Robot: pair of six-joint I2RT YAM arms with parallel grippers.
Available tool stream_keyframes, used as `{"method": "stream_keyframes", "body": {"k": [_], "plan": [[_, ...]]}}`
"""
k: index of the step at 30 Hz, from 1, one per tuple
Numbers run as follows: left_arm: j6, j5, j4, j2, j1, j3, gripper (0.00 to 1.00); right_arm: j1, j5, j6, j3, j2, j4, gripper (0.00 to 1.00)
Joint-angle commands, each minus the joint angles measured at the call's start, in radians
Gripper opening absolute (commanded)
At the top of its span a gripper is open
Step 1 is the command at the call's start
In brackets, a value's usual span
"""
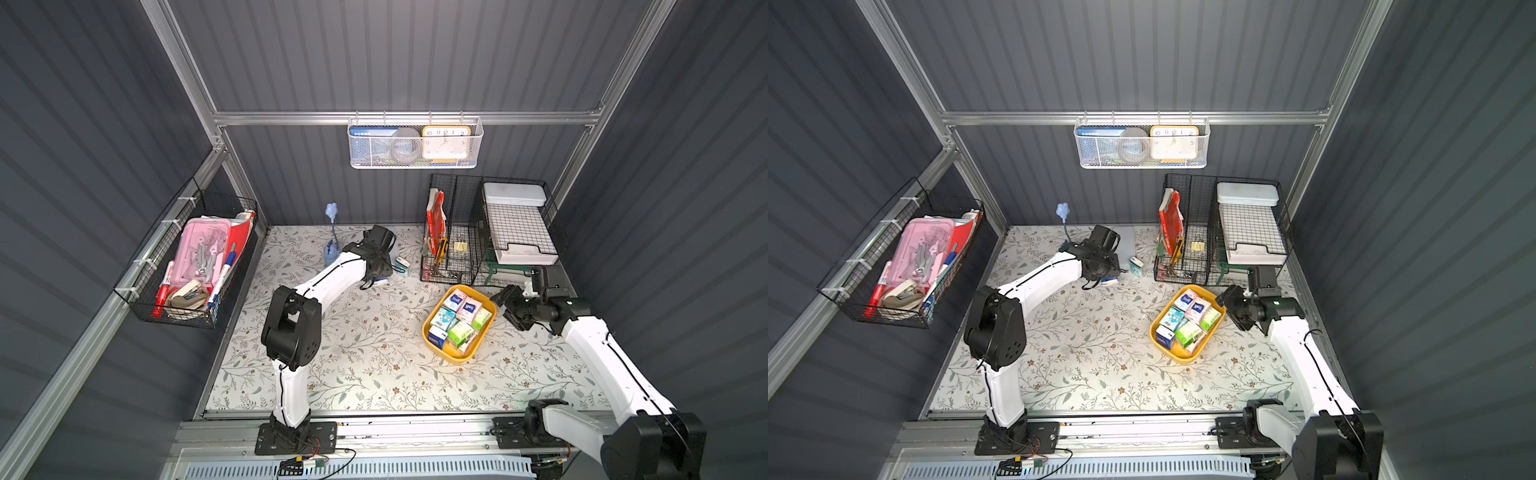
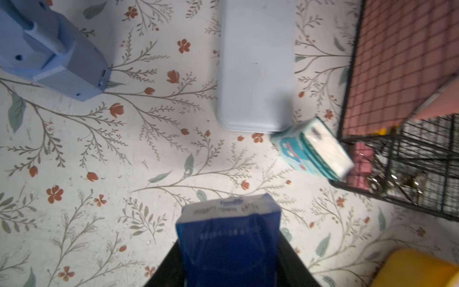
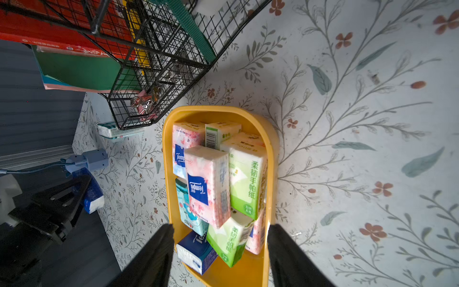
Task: Put the pocket tissues into the storage box
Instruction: Pick up the pocket tissues from the center of the board, then place the pocket tissues in the storage box.
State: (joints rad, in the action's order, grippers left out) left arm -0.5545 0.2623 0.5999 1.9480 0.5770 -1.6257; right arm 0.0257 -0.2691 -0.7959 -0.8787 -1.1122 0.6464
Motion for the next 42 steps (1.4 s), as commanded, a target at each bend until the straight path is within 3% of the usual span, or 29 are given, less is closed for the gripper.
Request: {"method": "stream_keyframes", "body": {"k": [1, 9, 18, 38, 40, 42], "plan": [[0.039, 0.034, 0.053, -0.036, 0.094, -0.004, 0.47, 0.007, -0.005, -0.007, -0.014, 0.017, 0.025, 0.64], [0.002, -0.02, 0.001, -0.091, 0.277, 0.029, 0.47, 0.008, -0.01, -0.009, -0.015, 0.015, 0.026, 0.64], [0.078, -0.147, -0.013, 0.01, 0.458, -0.076, 0.47, 0.011, -0.009, -0.009, -0.016, 0.024, 0.032, 0.64], [0.14, -0.246, 0.057, 0.145, 0.521, -0.112, 0.48, 0.01, 0.001, -0.009, -0.016, 0.032, 0.044, 0.64], [0.142, -0.25, 0.065, 0.153, 0.521, -0.122, 0.52, 0.01, 0.002, -0.009, -0.016, 0.032, 0.046, 0.64], [0.143, -0.25, 0.069, 0.155, 0.521, -0.126, 0.66, 0.01, 0.003, -0.008, -0.016, 0.032, 0.046, 0.64]]}}
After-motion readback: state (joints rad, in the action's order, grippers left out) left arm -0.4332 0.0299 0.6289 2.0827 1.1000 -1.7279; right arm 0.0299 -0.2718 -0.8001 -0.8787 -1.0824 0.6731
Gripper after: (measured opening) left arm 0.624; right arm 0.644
